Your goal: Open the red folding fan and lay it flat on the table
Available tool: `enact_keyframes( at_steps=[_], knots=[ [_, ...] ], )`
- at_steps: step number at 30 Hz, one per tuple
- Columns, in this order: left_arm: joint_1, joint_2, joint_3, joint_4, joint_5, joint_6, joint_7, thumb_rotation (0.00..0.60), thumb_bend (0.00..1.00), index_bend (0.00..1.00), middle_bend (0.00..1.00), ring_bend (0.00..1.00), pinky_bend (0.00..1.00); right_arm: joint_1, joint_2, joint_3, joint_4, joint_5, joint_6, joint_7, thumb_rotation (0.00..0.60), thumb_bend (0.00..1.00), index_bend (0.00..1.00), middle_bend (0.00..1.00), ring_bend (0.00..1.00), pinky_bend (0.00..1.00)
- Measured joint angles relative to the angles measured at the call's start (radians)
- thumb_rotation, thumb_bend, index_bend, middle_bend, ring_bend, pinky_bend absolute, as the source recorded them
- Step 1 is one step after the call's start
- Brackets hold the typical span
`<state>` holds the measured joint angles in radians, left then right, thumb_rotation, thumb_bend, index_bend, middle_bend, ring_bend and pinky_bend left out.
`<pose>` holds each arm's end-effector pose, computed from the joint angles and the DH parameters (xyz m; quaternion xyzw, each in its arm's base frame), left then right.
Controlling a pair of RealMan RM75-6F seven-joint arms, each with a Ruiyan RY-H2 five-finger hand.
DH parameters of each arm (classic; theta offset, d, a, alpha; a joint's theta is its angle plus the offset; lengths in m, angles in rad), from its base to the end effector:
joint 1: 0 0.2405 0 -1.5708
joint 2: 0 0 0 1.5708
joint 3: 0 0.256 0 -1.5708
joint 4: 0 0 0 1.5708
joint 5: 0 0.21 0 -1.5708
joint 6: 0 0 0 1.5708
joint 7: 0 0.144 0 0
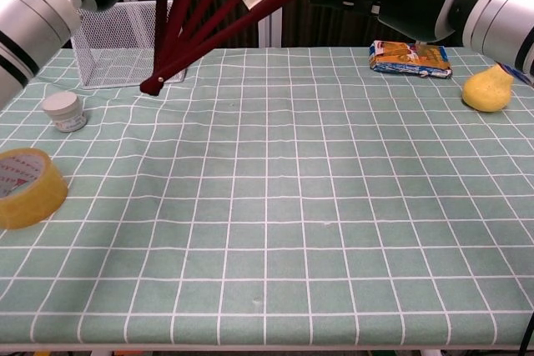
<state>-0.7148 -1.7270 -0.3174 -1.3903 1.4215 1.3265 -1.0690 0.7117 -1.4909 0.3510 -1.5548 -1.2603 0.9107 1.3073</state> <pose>-0.0831 0.3439 0.0107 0.3230 0.6014 0.7306 0.0159 -0.1044 -0.3596 0.0225 -0.2635 0.7595 -0.5926 0.0509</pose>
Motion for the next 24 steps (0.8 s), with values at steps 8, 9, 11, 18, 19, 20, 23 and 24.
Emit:
enact_keyframes(
  at_steps=[8,9,11,18,19,20,23,24],
  knots=[
    [0.033,0.005,-0.044,-0.046,-0.105,-0.028,-0.02,0.6,0.42,0.63,0.53,0.44,0.58,-0.065,0.02,0.039,-0.063,0.096,-0.025,0.073,0.6,0.51,0.98,0.75,0.49,0.37],
    [0.038,0.005,-0.052,-0.051,-0.119,-0.032,-0.021,0.6,0.42,0.63,0.53,0.44,0.58,-0.074,0.023,0.043,-0.068,0.107,-0.03,0.086,0.6,0.51,0.98,0.75,0.49,0.37],
    [0.049,0.008,-0.071,-0.063,-0.148,-0.043,-0.025,0.6,0.42,0.63,0.53,0.44,0.58,-0.088,0.026,0.05,-0.074,0.121,-0.037,0.106,0.6,0.52,0.99,0.75,0.49,0.37],
    [0.082,0.018,-0.112,-0.071,-0.207,-0.067,-0.033,0.6,0.42,0.63,0.53,0.44,0.58,-0.154,0.025,0.09,-0.092,0.182,-0.043,0.178,0.6,0.52,1.0,0.75,0.49,0.37],
    [0.086,0.019,-0.116,-0.069,-0.213,-0.071,-0.029,0.6,0.42,0.63,0.53,0.44,0.58,-0.161,0.023,0.095,-0.095,0.191,-0.039,0.18,0.6,0.52,1.0,0.75,0.49,0.37],
    [0.088,0.019,-0.118,-0.067,-0.217,-0.073,-0.024,0.6,0.42,0.63,0.53,0.44,0.58,-0.166,0.02,0.1,-0.099,0.2,-0.036,0.181,0.6,0.52,1.0,0.75,0.49,0.37],
    [0.094,0.02,-0.136,-0.059,-0.239,-0.081,-0.009,0.6,0.42,0.63,0.53,0.44,0.58,-0.183,0.008,0.116,-0.115,0.235,-0.02,0.17,0.6,0.52,1.0,0.75,0.49,0.37],
    [0.095,0.021,-0.142,-0.06,-0.245,-0.085,-0.009,0.6,0.42,0.62,0.53,0.44,0.58,-0.19,0.002,0.123,-0.122,0.249,-0.014,0.166,0.6,0.52,1.0,0.75,0.49,0.37]
  ],
)
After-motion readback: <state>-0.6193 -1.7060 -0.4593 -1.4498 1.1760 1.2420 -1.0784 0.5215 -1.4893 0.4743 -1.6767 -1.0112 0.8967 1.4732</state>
